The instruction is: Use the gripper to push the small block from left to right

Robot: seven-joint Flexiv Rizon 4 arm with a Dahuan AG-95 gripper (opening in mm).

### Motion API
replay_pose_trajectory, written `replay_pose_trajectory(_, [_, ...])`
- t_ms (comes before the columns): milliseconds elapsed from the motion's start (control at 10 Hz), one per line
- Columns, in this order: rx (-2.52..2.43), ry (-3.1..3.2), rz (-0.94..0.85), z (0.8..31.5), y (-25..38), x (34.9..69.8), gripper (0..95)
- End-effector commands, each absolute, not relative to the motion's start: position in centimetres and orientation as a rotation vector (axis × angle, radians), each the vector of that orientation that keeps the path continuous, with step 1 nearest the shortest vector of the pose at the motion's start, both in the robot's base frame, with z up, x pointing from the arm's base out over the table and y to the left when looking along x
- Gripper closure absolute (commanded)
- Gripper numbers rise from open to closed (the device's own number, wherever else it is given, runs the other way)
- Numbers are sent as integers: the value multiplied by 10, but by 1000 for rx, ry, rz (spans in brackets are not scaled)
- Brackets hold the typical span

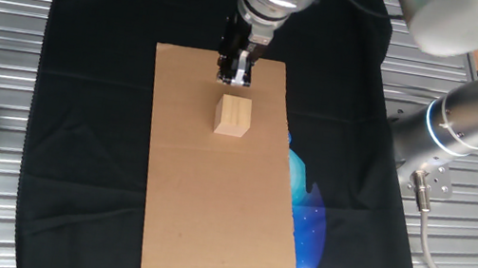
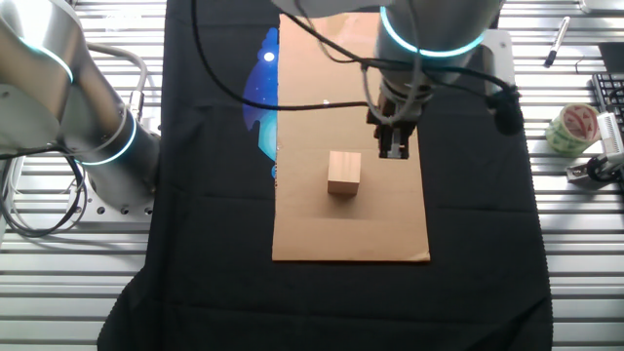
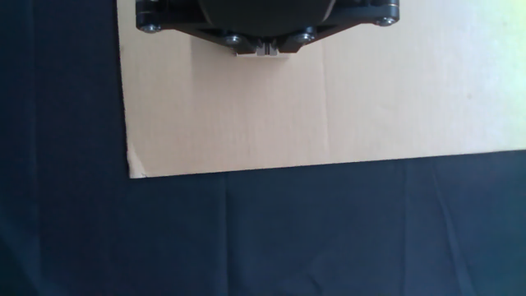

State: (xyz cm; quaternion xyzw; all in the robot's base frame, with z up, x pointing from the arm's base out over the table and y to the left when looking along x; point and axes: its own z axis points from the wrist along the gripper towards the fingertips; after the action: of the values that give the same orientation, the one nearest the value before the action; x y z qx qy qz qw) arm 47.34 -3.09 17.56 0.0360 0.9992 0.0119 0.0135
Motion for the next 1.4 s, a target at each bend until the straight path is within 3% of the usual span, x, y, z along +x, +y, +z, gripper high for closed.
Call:
replay_pose_trajectory(100, [105, 3133, 45, 175, -31, 475, 950])
replay_pose_trajectory(1400, [128, 3203, 89, 180, -33, 472, 950])
